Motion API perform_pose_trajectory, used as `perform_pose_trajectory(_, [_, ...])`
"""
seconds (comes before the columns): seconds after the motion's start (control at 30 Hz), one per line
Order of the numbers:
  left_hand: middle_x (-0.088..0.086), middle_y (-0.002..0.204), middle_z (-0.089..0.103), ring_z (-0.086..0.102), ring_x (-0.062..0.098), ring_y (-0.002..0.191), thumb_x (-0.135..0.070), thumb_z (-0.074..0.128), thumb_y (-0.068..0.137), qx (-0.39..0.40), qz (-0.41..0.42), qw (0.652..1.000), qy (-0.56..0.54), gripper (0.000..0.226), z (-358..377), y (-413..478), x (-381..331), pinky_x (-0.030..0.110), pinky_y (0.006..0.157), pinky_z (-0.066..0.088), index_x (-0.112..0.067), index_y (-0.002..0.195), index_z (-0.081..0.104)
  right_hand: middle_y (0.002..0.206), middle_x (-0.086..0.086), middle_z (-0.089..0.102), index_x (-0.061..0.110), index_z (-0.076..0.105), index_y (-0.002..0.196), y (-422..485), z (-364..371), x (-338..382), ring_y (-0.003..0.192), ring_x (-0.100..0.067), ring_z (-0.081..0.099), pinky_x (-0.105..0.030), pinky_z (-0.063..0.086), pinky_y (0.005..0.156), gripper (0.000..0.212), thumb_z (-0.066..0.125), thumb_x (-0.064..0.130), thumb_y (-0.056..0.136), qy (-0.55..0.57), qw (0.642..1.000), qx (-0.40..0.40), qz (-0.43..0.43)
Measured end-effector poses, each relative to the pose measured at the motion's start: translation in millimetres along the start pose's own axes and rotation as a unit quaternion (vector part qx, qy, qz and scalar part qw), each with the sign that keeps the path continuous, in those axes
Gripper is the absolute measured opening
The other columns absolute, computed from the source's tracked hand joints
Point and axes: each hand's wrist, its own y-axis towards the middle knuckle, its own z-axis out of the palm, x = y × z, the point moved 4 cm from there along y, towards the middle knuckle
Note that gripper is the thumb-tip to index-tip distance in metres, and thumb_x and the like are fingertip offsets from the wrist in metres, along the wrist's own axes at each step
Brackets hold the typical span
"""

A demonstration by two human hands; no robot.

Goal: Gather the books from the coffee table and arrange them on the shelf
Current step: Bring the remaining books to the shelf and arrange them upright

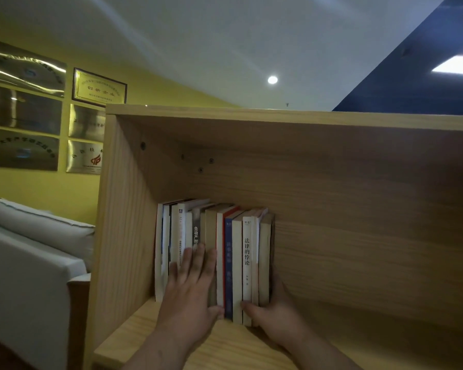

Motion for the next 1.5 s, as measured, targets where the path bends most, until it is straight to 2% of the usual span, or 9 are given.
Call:
perform_pose_trajectory(0.2, [-0.016, 0.152, -0.04, -0.036, 0.011, 0.141, -0.061, 0.061, 0.081, -0.031, 0.0, 0.999, -0.031, 0.113, 1.9, -2.0, 4.7, 0.043, 0.119, -0.016, -0.041, 0.146, -0.03, 0.142, 0.017, 0.057, 0.057, 0.025, 0.148, 1.7, -0.4, -5.5, 0.122, -0.004, 0.061, -0.039, 0.055, 0.104, 0.109, 0.087, 0.055, 0.058, 0.0, 1.0, -0.011, -0.011])
perform_pose_trajectory(0.33, [-0.022, 0.154, -0.025, -0.022, 0.007, 0.146, -0.063, 0.057, 0.081, -0.069, -0.006, 0.997, -0.039, 0.099, -5.2, -3.6, 3.9, 0.044, 0.123, -0.004, -0.045, 0.15, -0.012, 0.148, 0.015, 0.042, 0.047, 0.023, 0.154, 4.0, -6.3, -3.9, 0.134, -0.013, 0.05, -0.045, 0.048, 0.11, 0.117, 0.081, 0.07, 0.054, -0.013, 0.999, -0.038, -0.01])
perform_pose_trajectory(0.53, [-0.016, 0.161, -0.015, -0.015, 0.01, 0.149, -0.061, 0.058, 0.081, -0.075, -0.001, 0.997, -0.034, 0.094, -6.8, -6.4, 1.0, 0.042, 0.123, -0.001, -0.047, 0.15, -0.004, 0.14, 0.018, 0.043, 0.049, 0.033, 0.148, 3.8, -17.2, 2.0, 0.133, -0.013, 0.046, -0.044, 0.047, 0.11, 0.094, 0.085, 0.051, 0.07, 0.012, 0.997, -0.065, -0.033])
perform_pose_trajectory(0.63, [-0.014, 0.161, -0.009, -0.008, 0.013, 0.15, -0.067, 0.045, 0.076, -0.092, 0.035, 0.995, -0.031, 0.087, -7.3, -8.5, -1.3, 0.043, 0.122, 0.004, -0.048, 0.151, 0.004, 0.142, 0.015, 0.043, 0.052, 0.033, 0.148, 3.8, -18.3, 3.6, 0.133, -0.014, 0.047, -0.046, 0.047, 0.11, 0.093, 0.084, 0.051, 0.07, 0.024, 0.998, -0.055, -0.033])
perform_pose_trajectory(0.9, [-0.004, 0.165, 0.012, 0.001, 0.017, 0.153, -0.058, 0.052, 0.084, -0.073, 0.237, 0.962, 0.117, 0.087, 7.6, -15.9, -31.6, 0.044, 0.116, 0.009, -0.026, 0.157, 0.018, 0.132, 0.016, 0.051, 0.045, 0.046, 0.145, 1.4, -30.3, 10.0, 0.125, -0.008, 0.052, -0.036, 0.05, 0.107, 0.078, 0.079, 0.05, 0.075, -0.005, 0.997, -0.056, -0.058])
perform_pose_trajectory(1.23, [-0.009, 0.164, 0.017, 0.005, 0.015, 0.151, -0.06, 0.056, 0.077, -0.046, 0.206, 0.969, 0.125, 0.089, 6.8, -15.3, -27.7, 0.037, 0.117, 0.002, -0.033, 0.155, 0.023, 0.124, 0.019, 0.059, 0.048, 0.043, 0.138, -6.3, -27.2, 17.4, 0.117, -0.005, 0.059, -0.033, 0.053, 0.102, 0.068, 0.072, 0.039, 0.077, -0.024, 0.995, -0.073, -0.061])
perform_pose_trajectory(1.3, [-0.008, 0.164, 0.016, 0.007, 0.016, 0.151, -0.059, 0.056, 0.076, -0.047, 0.211, 0.968, 0.125, 0.09, 7.0, -15.4, -27.8, 0.037, 0.117, 0.004, -0.032, 0.155, 0.022, 0.114, 0.014, 0.062, 0.047, 0.043, 0.129, -6.9, -28.6, 17.2, 0.107, -0.011, 0.063, -0.029, 0.055, 0.091, 0.059, 0.071, 0.034, 0.078, -0.002, 0.994, -0.102, -0.028])
perform_pose_trajectory(1.4, [-0.01, 0.165, 0.008, 0.007, 0.016, 0.151, -0.056, 0.057, 0.076, -0.055, 0.223, 0.967, 0.107, 0.089, 6.3, -15.6, -29.8, 0.038, 0.118, 0.007, -0.03, 0.154, 0.024, 0.104, 0.004, 0.062, 0.032, 0.045, 0.11, -4.7, -47.4, 10.6, 0.095, -0.019, 0.066, -0.033, 0.056, 0.077, 0.04, 0.071, 0.03, 0.079, 0.062, 0.972, -0.227, 0.008])
perform_pose_trajectory(1.5, [-0.01, 0.164, 0.008, 0.009, 0.017, 0.151, -0.056, 0.057, 0.076, -0.049, 0.223, 0.968, 0.1, 0.088, 6.0, -15.5, -30.5, 0.038, 0.118, 0.007, -0.029, 0.153, 0.025, 0.101, 0.008, 0.066, 0.03, 0.051, 0.114, -1.9, -69.3, 1.4, 0.093, -0.018, 0.067, -0.035, 0.056, 0.083, 0.036, 0.073, 0.023, 0.086, 0.148, 0.951, -0.269, 0.038])
